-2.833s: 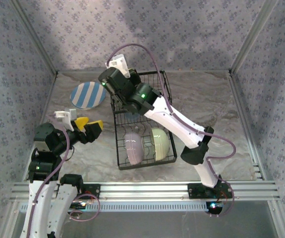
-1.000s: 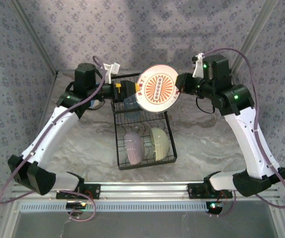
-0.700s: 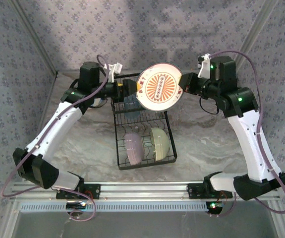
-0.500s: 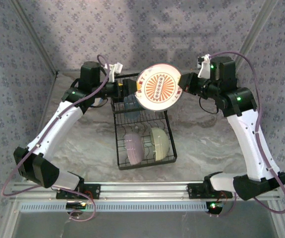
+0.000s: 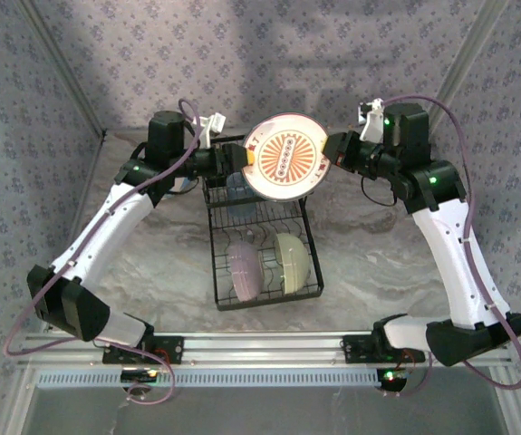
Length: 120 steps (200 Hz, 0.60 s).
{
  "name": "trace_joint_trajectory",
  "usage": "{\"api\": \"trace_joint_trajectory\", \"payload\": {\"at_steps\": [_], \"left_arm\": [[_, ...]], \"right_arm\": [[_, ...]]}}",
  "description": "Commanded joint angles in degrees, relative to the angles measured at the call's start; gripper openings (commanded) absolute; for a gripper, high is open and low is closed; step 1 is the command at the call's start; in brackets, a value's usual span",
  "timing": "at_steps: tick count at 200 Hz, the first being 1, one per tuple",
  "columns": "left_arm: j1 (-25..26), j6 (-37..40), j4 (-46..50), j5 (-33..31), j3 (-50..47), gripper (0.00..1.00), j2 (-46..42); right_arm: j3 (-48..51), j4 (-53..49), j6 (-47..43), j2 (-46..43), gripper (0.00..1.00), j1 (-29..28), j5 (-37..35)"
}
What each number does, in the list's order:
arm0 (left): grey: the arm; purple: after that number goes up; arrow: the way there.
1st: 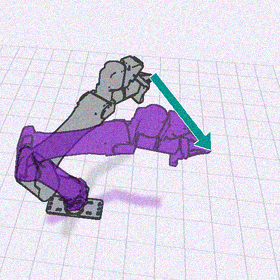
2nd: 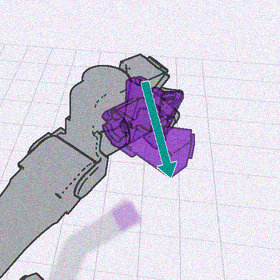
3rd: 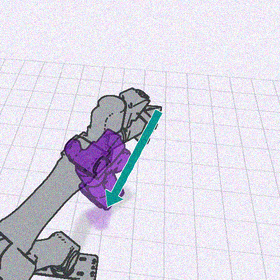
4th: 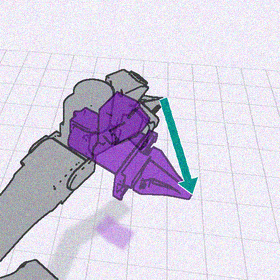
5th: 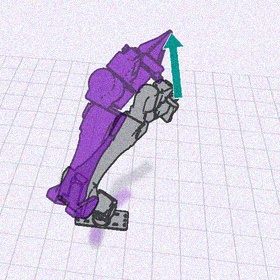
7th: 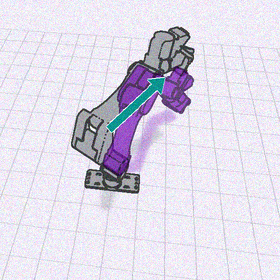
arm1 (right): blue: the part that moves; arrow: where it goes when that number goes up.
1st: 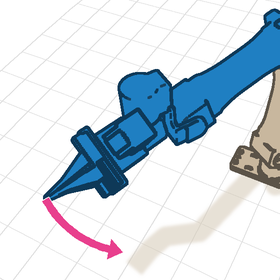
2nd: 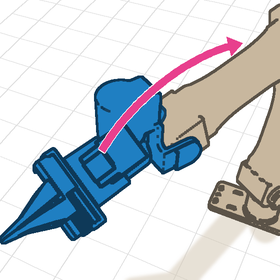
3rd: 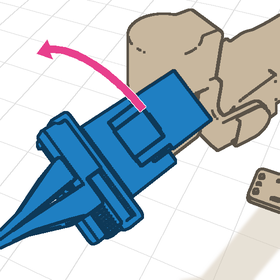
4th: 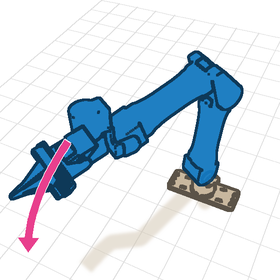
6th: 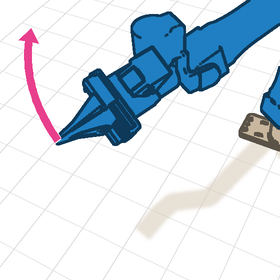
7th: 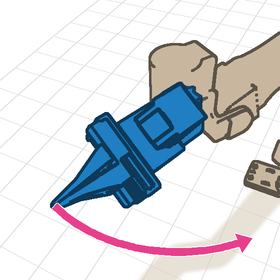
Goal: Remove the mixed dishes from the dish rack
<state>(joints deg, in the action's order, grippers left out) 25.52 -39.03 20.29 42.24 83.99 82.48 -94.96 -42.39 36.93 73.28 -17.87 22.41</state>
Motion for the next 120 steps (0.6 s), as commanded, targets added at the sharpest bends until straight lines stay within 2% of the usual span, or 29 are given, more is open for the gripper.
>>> {"api": "trace_joint_trajectory", "payload": {"at_steps": [1, 34, 51, 107, 115, 120], "left_arm": [[0.3, -1.7, -2.4, 1.6, 1.5, 0.34, 0.0], [0.3, -5.3, -3.9, 1.4, 1.0, 0.14, -0.3], [0.3, -7.0, -4.6, 0.9, 0.6, 0.0, -0.5], [0.2, -10.8, -5.0, -3.1, -0.6, 0.0, -3.1], [0.2, -11.3, -4.9, -3.5, -0.5, 0.0, -3.2], [0.2, -11.6, -5.0, -3.7, -0.4, 0.0, -3.2]], "right_arm": [[0.1, 4.1, 1.7, -1.5, 0.0, 0.3, 2.5], [0.8, 4.9, 1.9, -1.5, 0.0, 0.3, 3.0], [1.1, 5.0, 1.7, -1.2, 0.0, 0.3, 3.2], [1.5, 5.4, 1.2, -0.8, 0.0, 0.3, 3.8], [1.4, 5.4, 1.0, -0.7, 0.13, 0.3, 4.1], [1.4, 5.5, 0.9, -0.7, 0.26, 0.3, 4.2]]}}
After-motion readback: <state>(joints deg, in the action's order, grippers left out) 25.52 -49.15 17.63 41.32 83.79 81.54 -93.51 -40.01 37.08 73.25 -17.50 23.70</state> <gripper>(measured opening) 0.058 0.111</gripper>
